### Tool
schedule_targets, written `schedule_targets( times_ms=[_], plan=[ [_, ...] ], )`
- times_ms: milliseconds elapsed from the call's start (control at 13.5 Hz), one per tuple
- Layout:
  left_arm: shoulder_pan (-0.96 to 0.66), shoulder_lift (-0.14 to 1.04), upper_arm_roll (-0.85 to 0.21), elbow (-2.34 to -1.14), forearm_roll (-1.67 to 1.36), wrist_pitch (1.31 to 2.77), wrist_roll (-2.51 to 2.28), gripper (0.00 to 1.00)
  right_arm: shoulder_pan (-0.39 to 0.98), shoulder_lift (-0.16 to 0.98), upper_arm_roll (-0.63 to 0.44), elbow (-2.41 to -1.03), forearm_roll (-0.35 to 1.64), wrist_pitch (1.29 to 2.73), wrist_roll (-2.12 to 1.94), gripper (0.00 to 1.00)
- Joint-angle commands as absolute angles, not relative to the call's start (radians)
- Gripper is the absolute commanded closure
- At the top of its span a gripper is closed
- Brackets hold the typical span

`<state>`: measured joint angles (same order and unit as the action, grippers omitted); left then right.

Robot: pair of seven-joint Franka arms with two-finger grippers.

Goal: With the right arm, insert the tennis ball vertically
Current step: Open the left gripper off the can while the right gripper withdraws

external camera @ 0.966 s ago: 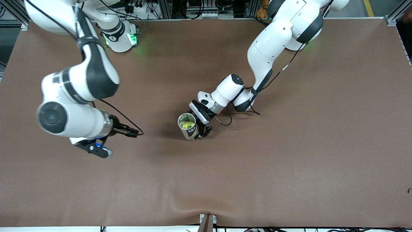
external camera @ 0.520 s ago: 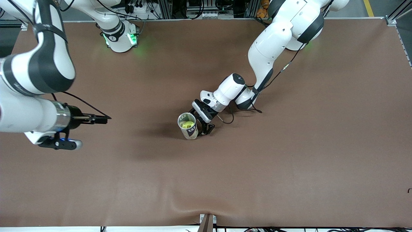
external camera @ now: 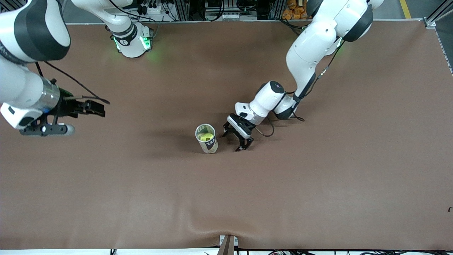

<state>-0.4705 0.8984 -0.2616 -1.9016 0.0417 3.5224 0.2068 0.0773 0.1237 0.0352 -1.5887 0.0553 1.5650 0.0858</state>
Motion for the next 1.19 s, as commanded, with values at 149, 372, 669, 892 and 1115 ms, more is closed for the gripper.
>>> schedule_targets(
  times_ms=[149,372,669,892,1115],
  plan=[
    [-0.368,0.737,-0.267,-1.951,0.032,3.265,0.193,0.00,0.035,0.029,0.051,-1.578,0.031,1.457,0.078,0.00],
    [-0.315,0.655,-0.267,-1.928,0.026,3.063,0.193,0.00,0.020,0.104,0.048,-1.372,0.029,1.401,0.068,0.00],
    [-0.241,0.583,-0.265,-1.884,0.025,2.822,0.193,0.00,0.034,0.081,0.038,-1.362,0.032,1.365,0.068,0.00],
    [-0.184,0.552,-0.267,-1.792,0.022,2.610,0.195,0.00,0.025,0.077,0.029,-1.359,0.009,1.298,0.066,0.00],
    [-0.183,0.555,-0.258,-1.674,0.011,2.445,0.172,0.00,0.023,0.063,-0.009,-1.276,0.065,1.199,0.078,0.00]
  ],
)
